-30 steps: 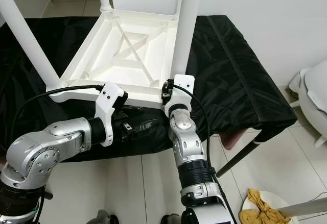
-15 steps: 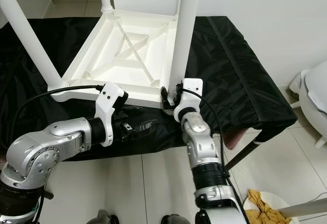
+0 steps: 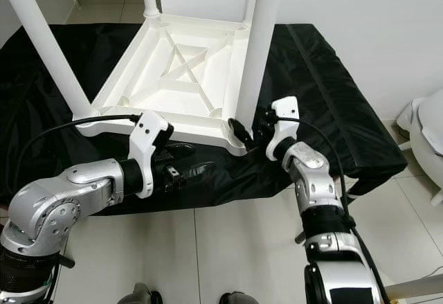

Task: Building children table

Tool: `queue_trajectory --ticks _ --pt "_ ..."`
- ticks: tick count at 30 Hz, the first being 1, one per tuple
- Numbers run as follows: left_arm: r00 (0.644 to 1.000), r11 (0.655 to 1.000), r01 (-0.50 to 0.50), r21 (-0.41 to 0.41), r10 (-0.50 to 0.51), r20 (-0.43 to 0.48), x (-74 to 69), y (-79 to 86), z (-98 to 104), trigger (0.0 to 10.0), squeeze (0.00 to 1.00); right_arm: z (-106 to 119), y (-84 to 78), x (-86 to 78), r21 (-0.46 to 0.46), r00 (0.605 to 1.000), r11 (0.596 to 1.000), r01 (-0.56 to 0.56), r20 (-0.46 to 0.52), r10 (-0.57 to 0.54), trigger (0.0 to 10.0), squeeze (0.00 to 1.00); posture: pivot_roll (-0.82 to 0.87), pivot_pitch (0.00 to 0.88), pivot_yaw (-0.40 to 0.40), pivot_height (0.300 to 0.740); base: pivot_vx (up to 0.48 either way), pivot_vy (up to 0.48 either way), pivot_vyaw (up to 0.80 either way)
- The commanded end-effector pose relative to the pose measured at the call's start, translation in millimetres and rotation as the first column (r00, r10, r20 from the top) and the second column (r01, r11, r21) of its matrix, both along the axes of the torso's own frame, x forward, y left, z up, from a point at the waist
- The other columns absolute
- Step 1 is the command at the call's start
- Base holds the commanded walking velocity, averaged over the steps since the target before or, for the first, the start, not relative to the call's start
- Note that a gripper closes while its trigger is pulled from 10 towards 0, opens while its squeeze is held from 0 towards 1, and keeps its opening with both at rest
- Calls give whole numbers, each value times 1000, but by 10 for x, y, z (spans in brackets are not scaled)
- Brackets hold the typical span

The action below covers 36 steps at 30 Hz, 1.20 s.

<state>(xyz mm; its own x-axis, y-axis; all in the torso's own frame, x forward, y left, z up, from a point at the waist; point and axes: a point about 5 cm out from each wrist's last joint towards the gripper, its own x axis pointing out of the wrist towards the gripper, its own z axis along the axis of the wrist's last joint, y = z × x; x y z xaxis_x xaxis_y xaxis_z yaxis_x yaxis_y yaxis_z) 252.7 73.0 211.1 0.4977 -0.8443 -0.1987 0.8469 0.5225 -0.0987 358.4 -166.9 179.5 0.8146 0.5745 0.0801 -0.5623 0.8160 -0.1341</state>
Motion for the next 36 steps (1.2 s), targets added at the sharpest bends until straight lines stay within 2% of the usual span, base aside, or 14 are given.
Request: queue_trajectory --ticks 1,7,8,9,10,12,13,24,30,36 --pt "1000 1000 23 5 -24 15 -14 -19 23 10000 0 -18 6 16 -7 999 999 -42 -11 42 10000 0 -9 63 -12 740 0 0 0" --pt "1000 1000 20 6 -20 18 -18 -16 33 10000 0 -71 61 79 -18 989 992 -125 -79 123 10000 0 1 63 -14 740 0 0 0" --pt "1000 1000 18 6 -18 18 -20 -12 35 10000 0 -81 66 96 -28 988 990 -135 -86 132 6275 0 7 65 -15 740 0 0 0" --pt "1000 1000 18 6 -18 18 -20 -12 35 10000 0 -81 66 96 -28 988 990 -135 -86 132 6275 0 7 65 -15 740 0 0 0" --pt "1000 1000 15 7 -15 18 -25 -6 36 10000 0 -87 67 117 -38 986 989 -145 -92 141 784 0 10 67 -16 740 0 0 0" --pt "1000 1000 15 7 -15 18 -25 -6 36 10000 0 -87 67 117 -38 986 989 -145 -92 141 784 0 10 67 -16 740 0 0 0" --pt "1000 1000 13 7 -13 19 -24 -4 37 10000 0 -90 66 128 -31 984 988 -150 -103 146 0 0 14 69 -17 740 0 0 0" --pt "1000 1000 -5 5 5 24 -18 14 57 10000 0 -125 14 175 -55 977 988 -143 -165 132 0 0 18 90 -15 740 0 0 0" --pt "1000 1000 -9 3 9 16 -14 25 41 10000 0 -104 13 204 -17 989 999 -43 -143 40 0 0 15 96 -15 740 0 0 0" --pt "1000 1000 -11 3 11 16 -9 25 43 10000 0 -85 63 196 19 993 1000 8 -120 -5 0 0 8 99 -11 740 0 0 0"
